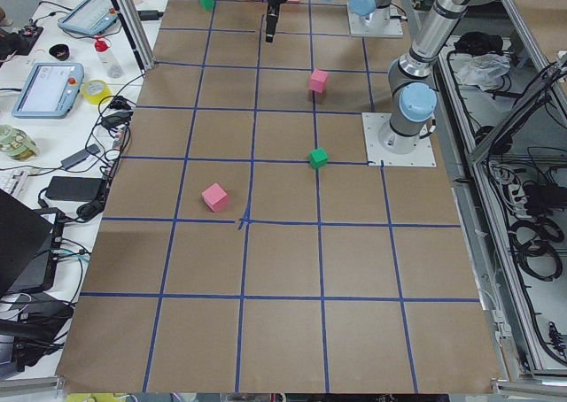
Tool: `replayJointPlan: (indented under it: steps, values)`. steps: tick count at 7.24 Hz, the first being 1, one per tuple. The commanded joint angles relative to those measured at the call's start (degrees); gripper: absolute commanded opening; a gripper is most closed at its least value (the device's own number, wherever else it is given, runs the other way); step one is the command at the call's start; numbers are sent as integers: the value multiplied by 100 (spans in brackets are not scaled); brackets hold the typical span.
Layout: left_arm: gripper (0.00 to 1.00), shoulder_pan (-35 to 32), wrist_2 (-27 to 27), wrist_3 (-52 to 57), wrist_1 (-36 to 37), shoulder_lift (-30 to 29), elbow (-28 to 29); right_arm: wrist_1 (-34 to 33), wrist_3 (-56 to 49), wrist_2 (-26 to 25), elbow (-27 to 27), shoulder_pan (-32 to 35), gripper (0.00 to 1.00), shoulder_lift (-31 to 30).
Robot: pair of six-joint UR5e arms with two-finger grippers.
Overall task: Align button upright
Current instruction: 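Lift the button out of the pink box with the right gripper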
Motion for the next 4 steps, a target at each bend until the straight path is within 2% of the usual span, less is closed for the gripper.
replayJointPlan:
  steps: [1,2,4]
  values:
    - [100,-8,0,0,0,0,0,183,615,106,-208,767,0,-263]
    - [100,-8,0,0,0,0,0,105,1316,359,-199,1250,0,-247]
    - [100,1,0,0,0,0,9,-88,2975,396,-146,2514,0,-107]
